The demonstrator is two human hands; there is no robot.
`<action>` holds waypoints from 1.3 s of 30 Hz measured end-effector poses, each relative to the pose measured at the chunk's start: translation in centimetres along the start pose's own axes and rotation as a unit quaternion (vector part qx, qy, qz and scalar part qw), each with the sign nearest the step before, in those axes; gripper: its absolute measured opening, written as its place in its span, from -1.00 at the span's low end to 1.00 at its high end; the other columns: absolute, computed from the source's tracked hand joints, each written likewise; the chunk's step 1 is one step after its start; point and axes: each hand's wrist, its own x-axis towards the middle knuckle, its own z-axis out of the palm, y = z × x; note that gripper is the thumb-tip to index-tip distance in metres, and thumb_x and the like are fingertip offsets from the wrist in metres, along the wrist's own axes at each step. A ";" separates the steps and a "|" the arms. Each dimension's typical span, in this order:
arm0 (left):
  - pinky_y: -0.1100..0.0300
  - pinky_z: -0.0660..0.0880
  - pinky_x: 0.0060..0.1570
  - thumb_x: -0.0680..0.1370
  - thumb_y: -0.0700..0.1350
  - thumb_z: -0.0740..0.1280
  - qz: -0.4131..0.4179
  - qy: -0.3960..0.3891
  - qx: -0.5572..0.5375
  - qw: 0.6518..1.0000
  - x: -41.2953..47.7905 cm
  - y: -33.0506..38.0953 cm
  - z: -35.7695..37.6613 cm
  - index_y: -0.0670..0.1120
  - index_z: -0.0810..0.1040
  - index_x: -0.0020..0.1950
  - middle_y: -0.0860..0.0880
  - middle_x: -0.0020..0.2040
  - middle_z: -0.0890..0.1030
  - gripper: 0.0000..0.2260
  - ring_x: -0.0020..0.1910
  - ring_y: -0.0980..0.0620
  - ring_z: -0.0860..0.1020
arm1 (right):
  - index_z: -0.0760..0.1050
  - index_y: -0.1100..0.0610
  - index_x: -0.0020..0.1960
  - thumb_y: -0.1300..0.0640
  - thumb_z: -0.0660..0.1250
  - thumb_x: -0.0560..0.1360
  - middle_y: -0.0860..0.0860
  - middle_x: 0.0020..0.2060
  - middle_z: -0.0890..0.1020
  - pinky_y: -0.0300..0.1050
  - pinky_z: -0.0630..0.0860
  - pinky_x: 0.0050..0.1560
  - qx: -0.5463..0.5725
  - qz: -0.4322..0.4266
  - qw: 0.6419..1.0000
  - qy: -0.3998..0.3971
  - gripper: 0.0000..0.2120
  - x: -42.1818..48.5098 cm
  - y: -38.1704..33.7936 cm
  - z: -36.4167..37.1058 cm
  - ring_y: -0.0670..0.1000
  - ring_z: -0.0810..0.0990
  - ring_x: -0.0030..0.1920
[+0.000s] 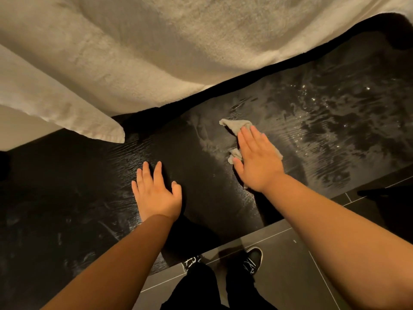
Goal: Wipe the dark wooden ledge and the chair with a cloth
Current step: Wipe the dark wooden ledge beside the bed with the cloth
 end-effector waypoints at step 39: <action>-0.19 0.02 0.64 0.54 0.21 0.15 -0.002 -0.022 0.033 0.999 0.2 0.1 -0.4 0.04 0.21 0.67 -0.13 0.69 0.15 -0.30 0.68 -0.16 0.06 | 0.03 0.15 0.68 -0.20 -0.01 0.66 0.08 0.67 0.01 0.11 -0.04 0.65 -0.006 -0.249 0.966 -0.066 -0.30 2.3 -4.6 0.5 0.07 -0.10 0.67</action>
